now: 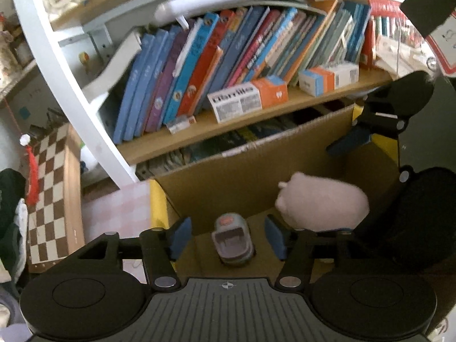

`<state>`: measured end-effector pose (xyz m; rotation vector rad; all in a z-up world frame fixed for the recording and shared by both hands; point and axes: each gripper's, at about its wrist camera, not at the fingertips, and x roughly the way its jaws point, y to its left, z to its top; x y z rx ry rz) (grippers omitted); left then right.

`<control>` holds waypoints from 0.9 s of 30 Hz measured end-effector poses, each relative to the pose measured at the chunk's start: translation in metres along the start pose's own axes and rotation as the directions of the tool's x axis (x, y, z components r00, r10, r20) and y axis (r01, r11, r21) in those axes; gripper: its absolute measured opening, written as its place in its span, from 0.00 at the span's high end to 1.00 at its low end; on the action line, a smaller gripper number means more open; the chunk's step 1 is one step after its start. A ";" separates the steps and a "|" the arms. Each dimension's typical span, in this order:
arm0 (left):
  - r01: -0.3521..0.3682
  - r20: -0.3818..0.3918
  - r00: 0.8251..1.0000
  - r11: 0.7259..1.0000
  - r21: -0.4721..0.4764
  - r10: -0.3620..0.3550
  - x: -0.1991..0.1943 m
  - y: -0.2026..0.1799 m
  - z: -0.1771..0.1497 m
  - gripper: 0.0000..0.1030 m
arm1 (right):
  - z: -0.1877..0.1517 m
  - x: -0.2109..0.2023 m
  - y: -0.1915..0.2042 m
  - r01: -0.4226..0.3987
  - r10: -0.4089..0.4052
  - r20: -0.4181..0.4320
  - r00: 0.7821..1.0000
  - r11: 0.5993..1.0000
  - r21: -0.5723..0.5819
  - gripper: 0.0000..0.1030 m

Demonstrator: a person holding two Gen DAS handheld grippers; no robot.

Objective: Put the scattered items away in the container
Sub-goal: 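Open both grippers to drop the car and plush, then lift away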

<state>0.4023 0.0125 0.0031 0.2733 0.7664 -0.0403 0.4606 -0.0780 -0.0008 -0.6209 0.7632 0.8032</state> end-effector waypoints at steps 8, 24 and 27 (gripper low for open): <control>0.003 0.128 0.992 0.999 -0.033 0.001 -0.043 0.006 0.007 0.41 | 0.005 -0.048 0.001 0.004 -0.007 0.115 0.993 1.000 0.020 0.17; 0.059 0.323 0.945 0.997 -0.049 -0.040 -0.170 0.020 -0.028 0.35 | -0.021 -0.175 0.044 0.103 -0.105 0.301 0.948 0.994 0.022 0.08; 0.066 0.345 0.938 0.996 -0.063 -0.040 -0.191 0.027 -0.044 0.34 | -0.033 -0.189 0.052 0.114 -0.127 0.296 0.947 0.992 0.059 0.08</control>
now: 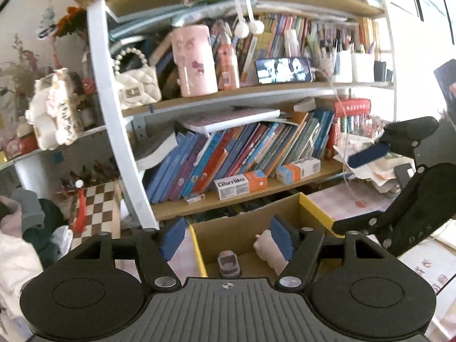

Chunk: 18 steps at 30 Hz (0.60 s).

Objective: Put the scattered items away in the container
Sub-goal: 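Open both grippers to drop the car and plush, then lift away, then move both tools back toward the tape roll and white watch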

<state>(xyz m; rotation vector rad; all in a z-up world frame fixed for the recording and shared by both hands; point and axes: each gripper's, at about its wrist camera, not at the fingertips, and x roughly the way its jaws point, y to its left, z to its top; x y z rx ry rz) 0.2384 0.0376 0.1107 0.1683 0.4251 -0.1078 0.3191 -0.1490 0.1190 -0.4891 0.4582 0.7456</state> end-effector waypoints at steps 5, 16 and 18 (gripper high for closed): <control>-0.019 0.013 1.000 1.000 -0.013 0.019 -0.035 0.006 -0.021 0.32 | -0.013 -0.011 0.017 0.024 -0.021 -0.033 0.999 0.995 0.102 0.08; -0.028 -0.011 1.000 0.996 -0.082 0.027 -0.080 0.014 -0.072 0.28 | -0.053 -0.043 0.084 0.110 -0.095 -0.061 0.994 0.937 0.333 0.08; -0.023 -0.023 1.000 0.995 -0.098 0.021 -0.086 0.014 -0.082 0.28 | -0.064 -0.048 0.096 0.141 -0.116 -0.091 0.989 0.925 0.354 0.08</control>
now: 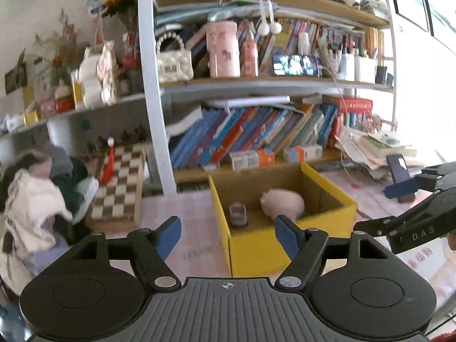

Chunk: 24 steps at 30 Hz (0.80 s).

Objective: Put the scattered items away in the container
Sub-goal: 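Move both tools back toward the tape roll and white watch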

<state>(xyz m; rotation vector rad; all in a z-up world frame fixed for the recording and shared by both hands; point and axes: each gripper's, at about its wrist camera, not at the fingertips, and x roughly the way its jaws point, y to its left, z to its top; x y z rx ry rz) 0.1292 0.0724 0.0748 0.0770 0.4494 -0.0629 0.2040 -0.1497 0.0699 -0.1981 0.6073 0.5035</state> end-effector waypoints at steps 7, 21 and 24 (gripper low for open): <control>0.020 -0.072 0.997 1.000 -0.024 -0.022 -0.011 -0.002 -0.039 0.28 | -0.046 -0.019 0.013 0.097 -0.093 -0.060 0.994 0.992 0.079 0.08; 0.042 -0.174 0.984 0.999 0.012 -0.039 -0.036 -0.038 -0.102 0.28 | -0.114 -0.037 0.056 0.158 -0.146 -0.111 0.983 0.982 0.104 0.08; 0.041 -0.197 0.980 0.999 0.005 -0.040 -0.040 -0.041 -0.111 0.28 | -0.121 -0.034 0.070 0.148 -0.138 -0.114 0.984 0.985 0.085 0.08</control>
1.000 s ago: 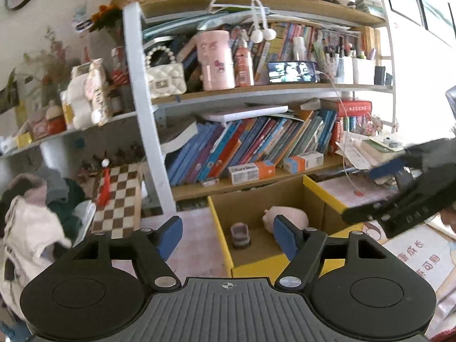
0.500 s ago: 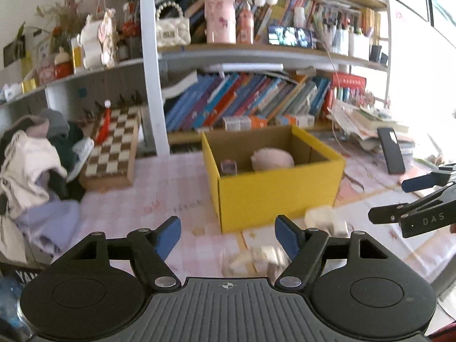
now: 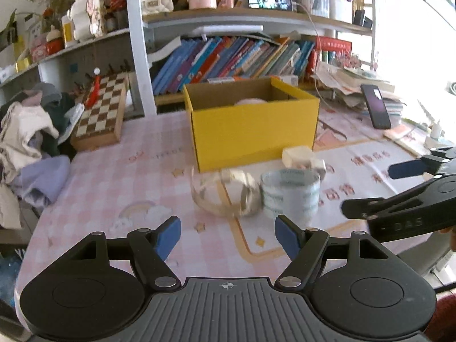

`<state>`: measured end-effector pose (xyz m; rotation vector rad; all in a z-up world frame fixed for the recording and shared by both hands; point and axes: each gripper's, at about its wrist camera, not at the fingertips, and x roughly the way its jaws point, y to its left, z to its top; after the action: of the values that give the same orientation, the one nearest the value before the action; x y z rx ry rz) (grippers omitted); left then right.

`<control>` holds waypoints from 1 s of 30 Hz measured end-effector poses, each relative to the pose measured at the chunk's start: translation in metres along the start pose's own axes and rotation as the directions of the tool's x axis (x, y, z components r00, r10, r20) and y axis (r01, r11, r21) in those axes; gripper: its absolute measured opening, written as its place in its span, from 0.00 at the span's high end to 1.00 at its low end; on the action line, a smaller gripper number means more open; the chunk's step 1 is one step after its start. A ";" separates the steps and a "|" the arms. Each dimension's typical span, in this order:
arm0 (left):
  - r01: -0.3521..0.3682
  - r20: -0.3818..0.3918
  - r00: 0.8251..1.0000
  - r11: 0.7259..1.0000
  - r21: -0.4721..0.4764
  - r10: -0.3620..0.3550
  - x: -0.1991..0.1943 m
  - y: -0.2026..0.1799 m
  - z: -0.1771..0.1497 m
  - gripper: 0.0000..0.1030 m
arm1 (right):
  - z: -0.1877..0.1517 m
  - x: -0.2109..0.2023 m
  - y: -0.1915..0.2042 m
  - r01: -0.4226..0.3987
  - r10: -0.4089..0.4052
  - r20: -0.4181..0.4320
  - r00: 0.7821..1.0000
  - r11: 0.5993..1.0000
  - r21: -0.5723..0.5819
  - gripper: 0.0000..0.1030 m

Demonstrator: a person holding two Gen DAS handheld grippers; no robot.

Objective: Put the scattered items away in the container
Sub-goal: 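Move both tools back toward the tape roll and white watch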

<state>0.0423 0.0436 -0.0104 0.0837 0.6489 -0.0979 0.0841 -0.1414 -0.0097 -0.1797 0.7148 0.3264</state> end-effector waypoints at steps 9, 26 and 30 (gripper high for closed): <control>-0.043 -0.035 0.998 0.999 -0.009 0.043 0.000 0.002 -0.014 0.23 | -0.010 0.010 0.025 -0.060 0.057 -0.047 0.997 0.996 -0.062 0.08; -0.073 -0.063 0.995 0.997 -0.011 0.072 0.023 0.008 -0.008 0.22 | -0.002 0.039 0.020 -0.110 0.104 -0.116 0.988 0.992 -0.053 0.06; -0.089 -0.060 0.994 0.996 -0.009 0.088 0.028 0.010 -0.002 0.22 | 0.005 0.053 0.024 -0.146 0.130 -0.157 0.979 0.985 -0.091 0.05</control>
<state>0.0648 0.0515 -0.0287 0.1044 0.7047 -0.0061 0.1163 -0.1052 -0.0423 -0.2541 0.8632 0.4864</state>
